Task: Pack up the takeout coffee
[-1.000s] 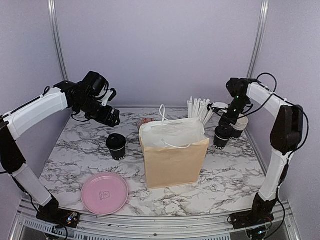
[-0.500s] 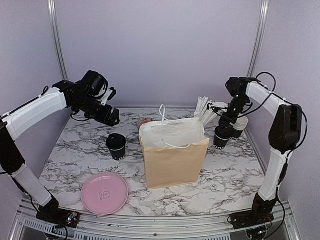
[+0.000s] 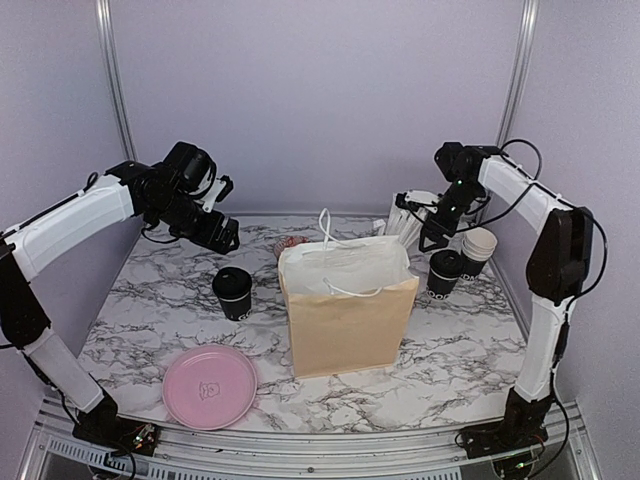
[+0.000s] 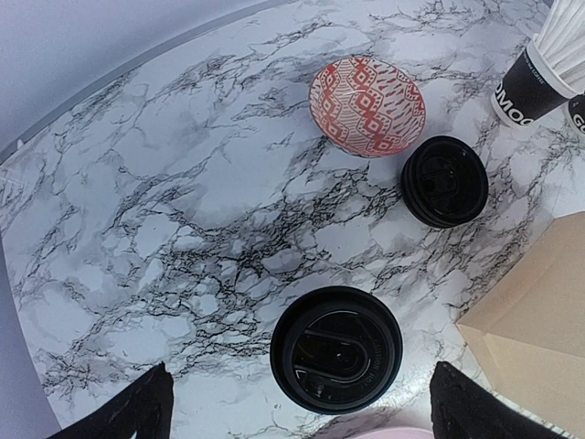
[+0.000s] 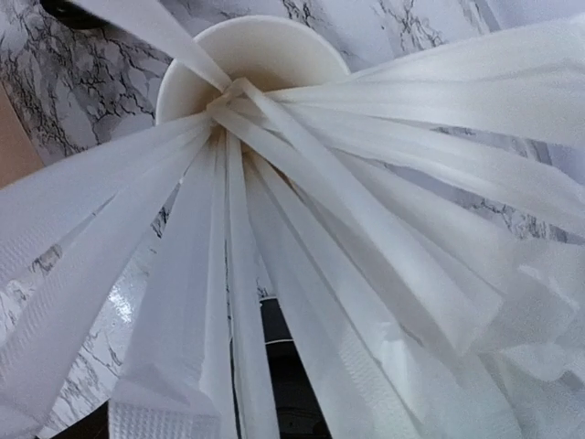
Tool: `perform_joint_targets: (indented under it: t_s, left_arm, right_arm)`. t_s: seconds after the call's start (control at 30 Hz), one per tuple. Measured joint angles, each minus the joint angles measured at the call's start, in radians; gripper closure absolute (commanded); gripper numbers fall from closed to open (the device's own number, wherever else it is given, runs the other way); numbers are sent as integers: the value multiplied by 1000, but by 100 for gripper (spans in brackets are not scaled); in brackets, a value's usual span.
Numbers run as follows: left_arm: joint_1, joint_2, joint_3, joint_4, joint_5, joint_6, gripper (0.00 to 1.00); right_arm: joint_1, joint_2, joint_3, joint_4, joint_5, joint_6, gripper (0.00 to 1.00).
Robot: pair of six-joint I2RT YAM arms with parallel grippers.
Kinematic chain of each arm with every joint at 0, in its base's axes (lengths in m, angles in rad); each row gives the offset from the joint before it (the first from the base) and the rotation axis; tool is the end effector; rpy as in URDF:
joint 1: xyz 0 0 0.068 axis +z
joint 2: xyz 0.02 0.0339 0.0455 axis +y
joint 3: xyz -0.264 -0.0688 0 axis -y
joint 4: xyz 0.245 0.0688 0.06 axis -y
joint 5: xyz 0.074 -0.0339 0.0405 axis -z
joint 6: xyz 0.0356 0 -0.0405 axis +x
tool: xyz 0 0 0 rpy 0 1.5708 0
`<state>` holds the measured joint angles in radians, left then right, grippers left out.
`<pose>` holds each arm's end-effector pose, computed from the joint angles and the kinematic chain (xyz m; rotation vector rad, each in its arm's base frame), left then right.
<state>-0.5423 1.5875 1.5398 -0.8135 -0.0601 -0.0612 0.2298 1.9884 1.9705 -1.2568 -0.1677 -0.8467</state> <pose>0.2952 -0.1754 0.3426 0.5548 2.3759 -0.1986 0.3929 0.0980 0.3061 -1.4696 2.3927 0.0977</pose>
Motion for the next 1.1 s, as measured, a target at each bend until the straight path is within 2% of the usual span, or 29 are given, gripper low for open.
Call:
perform_joint_targets:
  t_s: [0.53, 0.8, 0.97, 1.1]
  left_arm:
    - [0, 1, -18, -1, 8, 3, 1]
    - [0, 1, -18, -1, 11, 5, 1]
    - [0, 1, -18, -1, 13, 6, 1]
    - [0, 0, -18, -1, 16, 8, 1]
  right_arm:
    - [50, 24, 92, 10, -45, 17, 21]
    - [54, 24, 107, -13, -52, 13, 13]
    - [23, -3, 90, -43, -70, -1, 13]
    - [-63, -65, 35, -63, -87, -38, 13]
